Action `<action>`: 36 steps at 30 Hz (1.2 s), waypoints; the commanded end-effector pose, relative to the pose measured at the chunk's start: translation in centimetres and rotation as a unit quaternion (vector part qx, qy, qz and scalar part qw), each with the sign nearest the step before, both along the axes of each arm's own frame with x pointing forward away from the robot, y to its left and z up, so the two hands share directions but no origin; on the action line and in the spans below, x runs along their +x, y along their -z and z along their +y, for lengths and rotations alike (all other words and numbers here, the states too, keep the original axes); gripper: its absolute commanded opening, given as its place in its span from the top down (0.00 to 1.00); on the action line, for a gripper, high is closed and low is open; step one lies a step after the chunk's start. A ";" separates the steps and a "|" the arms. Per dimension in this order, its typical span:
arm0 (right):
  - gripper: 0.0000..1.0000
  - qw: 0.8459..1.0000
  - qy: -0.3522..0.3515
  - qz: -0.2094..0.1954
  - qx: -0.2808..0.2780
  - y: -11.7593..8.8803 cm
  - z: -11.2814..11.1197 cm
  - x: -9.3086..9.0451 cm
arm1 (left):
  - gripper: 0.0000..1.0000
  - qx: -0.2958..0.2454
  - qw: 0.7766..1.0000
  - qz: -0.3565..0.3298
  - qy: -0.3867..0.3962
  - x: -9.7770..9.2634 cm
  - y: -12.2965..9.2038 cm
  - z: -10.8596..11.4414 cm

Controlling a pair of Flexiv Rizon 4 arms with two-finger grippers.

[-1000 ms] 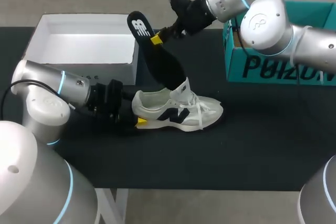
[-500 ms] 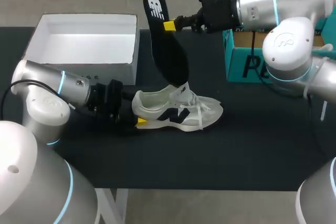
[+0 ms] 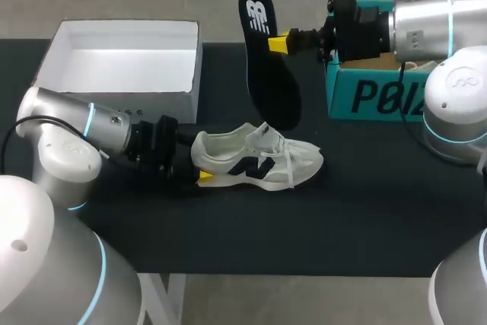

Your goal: Take the shoe out of the shoebox, open the shoe tongue, remove and reinsert the insole, then place the shoe into the shoebox

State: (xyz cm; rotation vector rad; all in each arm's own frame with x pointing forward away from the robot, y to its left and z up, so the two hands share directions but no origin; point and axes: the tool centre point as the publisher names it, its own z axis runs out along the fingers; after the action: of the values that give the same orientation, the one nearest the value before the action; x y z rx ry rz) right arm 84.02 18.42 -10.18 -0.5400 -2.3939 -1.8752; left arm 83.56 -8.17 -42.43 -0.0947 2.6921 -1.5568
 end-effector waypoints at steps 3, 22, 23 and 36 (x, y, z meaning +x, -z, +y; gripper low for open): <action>1.00 0.999 -0.040 0.009 0.002 -0.8 -2.2 0.9 | 1.00 0.000 1.000 0.000 0.000 -0.1 0.0 0.0; 1.00 0.999 0.020 -0.006 0.036 -3.6 -5.4 -1.3 | 1.00 0.000 1.000 0.000 0.000 -0.1 0.0 0.0; 1.00 0.999 0.023 -0.007 0.045 -4.1 -5.7 -1.8 | 1.00 0.000 1.000 0.000 0.000 -0.1 0.0 0.0; 1.00 0.999 0.020 0.024 0.044 -7.1 -7.3 -8.7 | 1.00 0.000 1.000 0.000 0.000 -0.1 0.0 0.0</action>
State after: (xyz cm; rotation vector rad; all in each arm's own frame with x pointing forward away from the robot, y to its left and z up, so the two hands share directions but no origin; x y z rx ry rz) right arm 77.93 12.26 -4.03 -0.5808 -2.2515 -1.9538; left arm 83.56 -8.17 -42.43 -0.0947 2.6922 -1.5567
